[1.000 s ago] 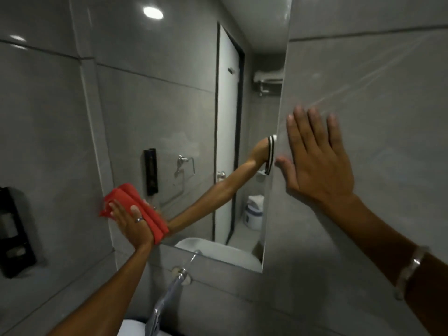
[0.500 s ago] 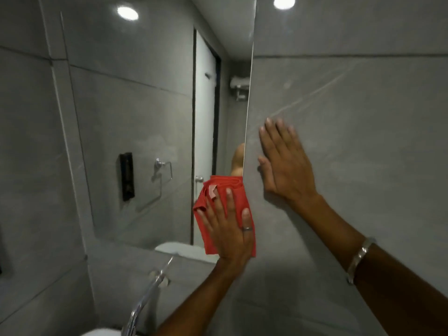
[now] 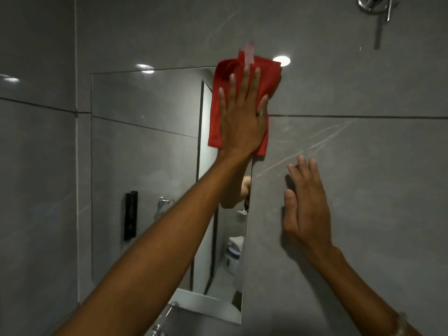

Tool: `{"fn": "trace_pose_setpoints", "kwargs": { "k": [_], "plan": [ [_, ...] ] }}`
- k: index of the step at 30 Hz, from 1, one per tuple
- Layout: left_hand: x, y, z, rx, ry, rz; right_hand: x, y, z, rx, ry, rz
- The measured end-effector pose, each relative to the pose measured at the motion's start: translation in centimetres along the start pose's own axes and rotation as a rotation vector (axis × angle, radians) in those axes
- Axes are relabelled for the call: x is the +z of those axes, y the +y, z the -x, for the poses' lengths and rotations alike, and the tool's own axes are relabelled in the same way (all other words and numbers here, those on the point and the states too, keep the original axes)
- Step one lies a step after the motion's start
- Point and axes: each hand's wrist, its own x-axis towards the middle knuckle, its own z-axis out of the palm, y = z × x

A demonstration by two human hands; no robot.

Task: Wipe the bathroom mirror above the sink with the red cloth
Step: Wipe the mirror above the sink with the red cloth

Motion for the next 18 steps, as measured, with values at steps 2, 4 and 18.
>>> {"fn": "trace_pose_setpoints", "kwargs": {
  "k": [2, 4, 18],
  "plan": [
    [0.6, -0.7, 4.9, 0.044, 0.010, 0.094, -0.3, -0.4, 2.4, 0.041, -0.018, -0.047],
    [1.2, -1.5, 11.7, 0.061, -0.022, 0.143, -0.7, -1.0, 5.7, 0.091, -0.031, -0.095],
    [-2.9, 0.0, 51.3, -0.459, -0.774, 0.490, -0.5, -4.7, 29.8, 1.773, -0.449, -1.041]
  ]
}}
